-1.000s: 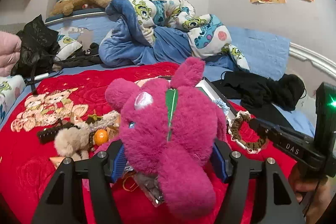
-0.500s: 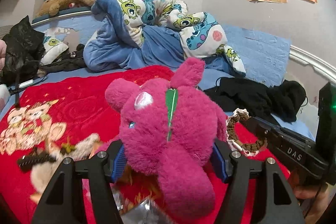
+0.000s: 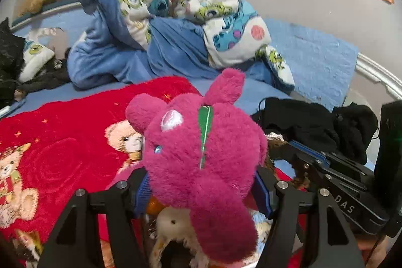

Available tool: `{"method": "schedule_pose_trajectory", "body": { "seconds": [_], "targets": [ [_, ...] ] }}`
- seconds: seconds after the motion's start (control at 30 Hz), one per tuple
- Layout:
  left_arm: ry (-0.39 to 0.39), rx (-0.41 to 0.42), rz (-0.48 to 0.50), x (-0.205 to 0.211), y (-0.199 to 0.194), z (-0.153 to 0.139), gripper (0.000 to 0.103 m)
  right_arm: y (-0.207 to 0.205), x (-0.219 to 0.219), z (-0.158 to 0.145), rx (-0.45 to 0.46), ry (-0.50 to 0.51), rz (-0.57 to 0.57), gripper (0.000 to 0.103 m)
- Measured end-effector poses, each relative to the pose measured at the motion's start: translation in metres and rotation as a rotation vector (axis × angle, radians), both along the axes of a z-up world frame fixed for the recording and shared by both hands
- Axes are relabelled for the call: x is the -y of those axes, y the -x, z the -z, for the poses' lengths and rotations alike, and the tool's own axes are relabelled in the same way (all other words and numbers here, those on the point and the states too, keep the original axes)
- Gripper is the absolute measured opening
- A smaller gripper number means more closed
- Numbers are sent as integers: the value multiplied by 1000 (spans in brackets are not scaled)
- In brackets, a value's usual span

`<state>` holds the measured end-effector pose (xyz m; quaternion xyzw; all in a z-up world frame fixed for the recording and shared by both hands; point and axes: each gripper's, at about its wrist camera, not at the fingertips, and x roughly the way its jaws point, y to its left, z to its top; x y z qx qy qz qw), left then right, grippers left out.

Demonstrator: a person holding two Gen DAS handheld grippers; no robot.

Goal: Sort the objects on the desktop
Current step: 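Carry the pink plush and the scrunchie over the open black box with both grippers, then open the right gripper dropping the scrunchie into the box while the left releases the plush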

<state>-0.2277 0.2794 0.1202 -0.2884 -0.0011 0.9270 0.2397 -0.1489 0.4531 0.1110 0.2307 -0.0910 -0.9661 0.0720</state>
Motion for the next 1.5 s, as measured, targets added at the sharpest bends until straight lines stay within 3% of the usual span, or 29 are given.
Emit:
{"method": "schedule_pose_trajectory", "body": {
  "seconds": [0.23, 0.5, 0.63, 0.7, 0.87, 1.03, 1.33, 1.43, 1.5],
  "targets": [
    [46, 79, -28, -19, 32, 28, 69, 42, 1, 26, 72, -32, -46, 12],
    [162, 132, -54, -36, 37, 77, 69, 49, -19, 45, 125, 88, -94, 12],
    [100, 134, -58, -26, 39, 76, 69, 51, -13, 61, 171, -20, -67, 12],
    [122, 151, -67, -27, 43, 83, 69, 48, -22, 63, 163, 44, -90, 12],
    [163, 204, -78, -32, 51, 89, 69, 49, -21, 72, 188, 6, -108, 13],
    [240, 194, -82, -43, 50, 91, 69, 49, -13, 75, 187, -30, -123, 13],
    [223, 173, -87, -38, 43, 88, 70, 39, -12, 75, 143, -40, -113, 14],
    [224, 133, -92, -38, 37, 84, 71, 38, -11, 74, 137, -46, -107, 15],
    [209, 96, -91, -37, 32, 80, 74, 38, -11, 74, 132, -41, -113, 25]
  ]
}}
